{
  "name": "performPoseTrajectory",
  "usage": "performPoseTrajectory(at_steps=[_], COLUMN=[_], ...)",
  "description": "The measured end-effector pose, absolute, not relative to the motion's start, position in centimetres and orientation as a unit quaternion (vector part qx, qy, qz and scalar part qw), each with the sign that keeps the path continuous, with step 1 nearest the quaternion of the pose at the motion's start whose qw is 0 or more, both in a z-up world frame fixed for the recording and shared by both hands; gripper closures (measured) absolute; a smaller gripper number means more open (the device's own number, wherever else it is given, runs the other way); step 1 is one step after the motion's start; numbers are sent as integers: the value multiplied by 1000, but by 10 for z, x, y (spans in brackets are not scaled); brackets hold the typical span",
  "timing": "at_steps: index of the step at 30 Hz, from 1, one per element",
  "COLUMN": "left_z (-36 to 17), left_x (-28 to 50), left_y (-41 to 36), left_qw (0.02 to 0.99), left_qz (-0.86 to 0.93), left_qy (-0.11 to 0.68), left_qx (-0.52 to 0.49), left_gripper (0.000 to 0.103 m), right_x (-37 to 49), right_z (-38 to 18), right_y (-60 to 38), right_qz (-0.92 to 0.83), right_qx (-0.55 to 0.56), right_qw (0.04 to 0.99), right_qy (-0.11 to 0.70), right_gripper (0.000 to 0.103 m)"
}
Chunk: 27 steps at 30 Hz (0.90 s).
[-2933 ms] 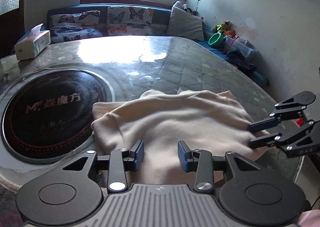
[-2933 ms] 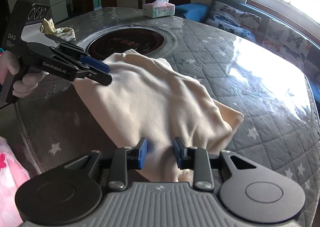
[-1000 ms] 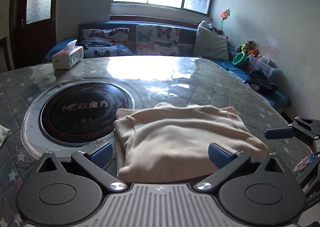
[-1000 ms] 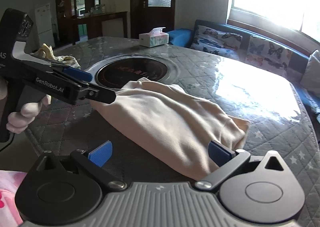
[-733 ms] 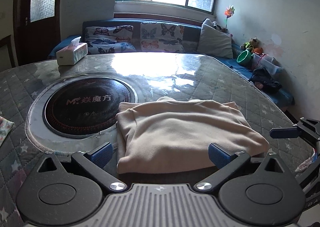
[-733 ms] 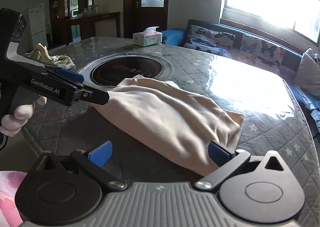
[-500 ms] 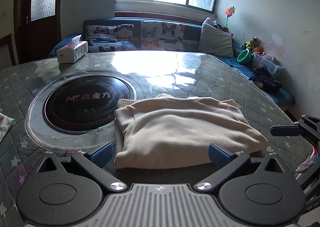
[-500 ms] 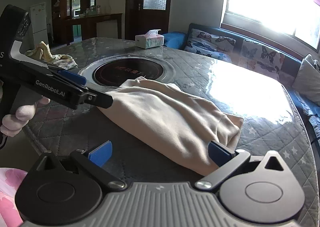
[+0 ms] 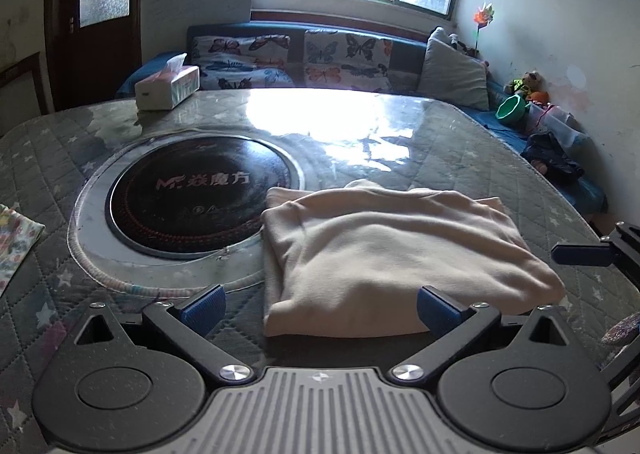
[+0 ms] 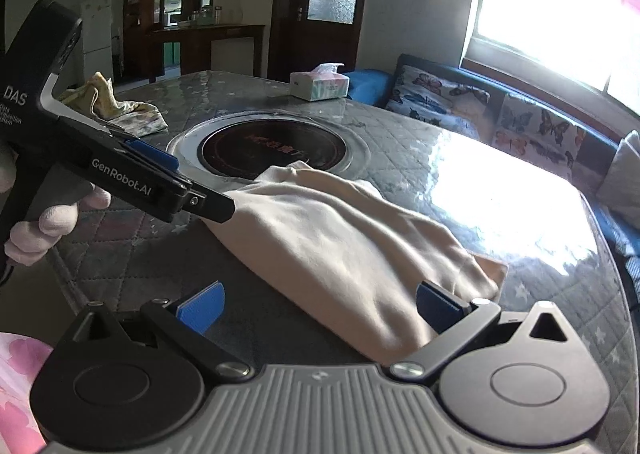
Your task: Fold clothes
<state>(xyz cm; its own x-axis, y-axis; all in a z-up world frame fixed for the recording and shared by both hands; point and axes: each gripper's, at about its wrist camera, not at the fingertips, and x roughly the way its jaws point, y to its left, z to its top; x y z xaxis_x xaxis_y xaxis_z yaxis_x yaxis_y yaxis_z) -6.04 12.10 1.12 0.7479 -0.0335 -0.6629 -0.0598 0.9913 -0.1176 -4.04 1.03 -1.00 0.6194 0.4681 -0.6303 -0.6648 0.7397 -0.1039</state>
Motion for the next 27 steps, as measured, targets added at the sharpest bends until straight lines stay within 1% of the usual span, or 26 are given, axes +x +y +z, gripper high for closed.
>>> performPoseTrajectory(at_steps=[7, 8, 11, 13, 16, 18, 21, 27], left_z=[11, 11, 11, 10, 8, 7, 6, 1], left_x=[-51, -49, -44, -39, -33, -29, -24, -14], left_y=[140, 142, 151, 158, 171, 180, 190, 205], left_qw=[929, 929, 928, 924, 919, 915, 911, 895], left_qz=[23, 26, 35, 38, 40, 38, 35, 26], left_qy=[359, 359, 360, 365, 371, 375, 377, 388], left_qx=[-85, -85, -96, -106, -126, -143, -165, -220], left_gripper=[0, 0, 0, 2, 7, 13, 20, 21], right_x=[-28, -26, -20, -16, -12, -10, -6, 4], right_z=[-14, -14, -15, -15, -16, -17, -21, -35], right_y=[31, 34, 44, 53, 71, 85, 103, 133], right_qz=[349, 353, 365, 374, 396, 409, 426, 437], right_qx=[-188, -192, -202, -209, -227, -243, -263, -297], right_qw=[866, 863, 855, 849, 836, 827, 814, 797], right_qy=[305, 306, 308, 309, 306, 301, 296, 292], right_gripper=[1, 4, 8, 10, 15, 18, 24, 31])
